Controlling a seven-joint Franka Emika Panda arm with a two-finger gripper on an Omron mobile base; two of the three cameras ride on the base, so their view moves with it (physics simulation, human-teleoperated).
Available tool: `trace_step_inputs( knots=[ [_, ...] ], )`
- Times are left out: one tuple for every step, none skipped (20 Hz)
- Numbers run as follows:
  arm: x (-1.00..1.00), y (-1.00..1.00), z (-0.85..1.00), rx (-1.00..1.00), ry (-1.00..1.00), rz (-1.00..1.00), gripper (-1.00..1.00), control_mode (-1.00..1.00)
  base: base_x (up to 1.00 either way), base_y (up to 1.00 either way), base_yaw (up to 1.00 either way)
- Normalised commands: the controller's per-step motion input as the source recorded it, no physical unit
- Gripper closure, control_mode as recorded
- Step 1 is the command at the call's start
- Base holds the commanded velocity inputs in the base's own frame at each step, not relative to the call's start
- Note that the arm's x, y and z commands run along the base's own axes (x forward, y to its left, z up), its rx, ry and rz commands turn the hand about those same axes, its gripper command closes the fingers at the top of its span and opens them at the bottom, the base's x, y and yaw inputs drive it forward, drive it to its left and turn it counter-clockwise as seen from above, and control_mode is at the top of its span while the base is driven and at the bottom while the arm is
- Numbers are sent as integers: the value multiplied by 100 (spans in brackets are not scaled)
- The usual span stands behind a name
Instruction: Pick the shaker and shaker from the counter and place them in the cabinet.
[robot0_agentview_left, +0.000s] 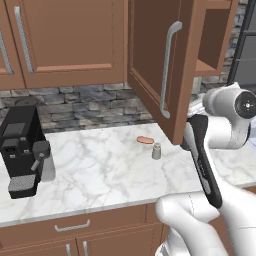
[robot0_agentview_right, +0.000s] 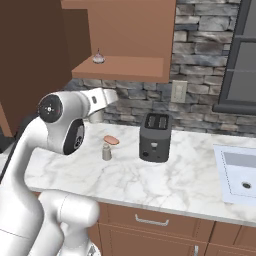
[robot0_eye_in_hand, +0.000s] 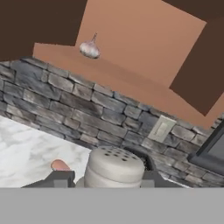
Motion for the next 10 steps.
trace_step_inputs(
  knots=[
    [-11, 0, 69, 0, -5, 0, 100, -100, 0, 0, 0],
    [-12, 0, 62, 0, -5, 0, 100, -100, 0, 0, 0],
    [-16, 0, 52, 0, -10, 0, 100, -100, 0, 0, 0],
    [-23, 0, 36, 2, -18, 0, 100, -100, 0, 0, 0],
    [-28, -1, 19, 6, -25, 0, 100, -100, 0, 0, 0],
    [-23, 0, 10, 3, -18, 0, 100, -100, 0, 0, 0],
    [-22, 0, 6, 1, -17, 0, 100, -100, 0, 0, 0],
    [-22, 0, 10, 2, -20, 0, 100, -100, 0, 0, 0],
    [-21, -5, 20, 5, -23, 0, 100, -100, 0, 0, 0],
    [-16, -11, 20, 7, -22, 0, 100, -100, 0, 0, 0]
  ],
)
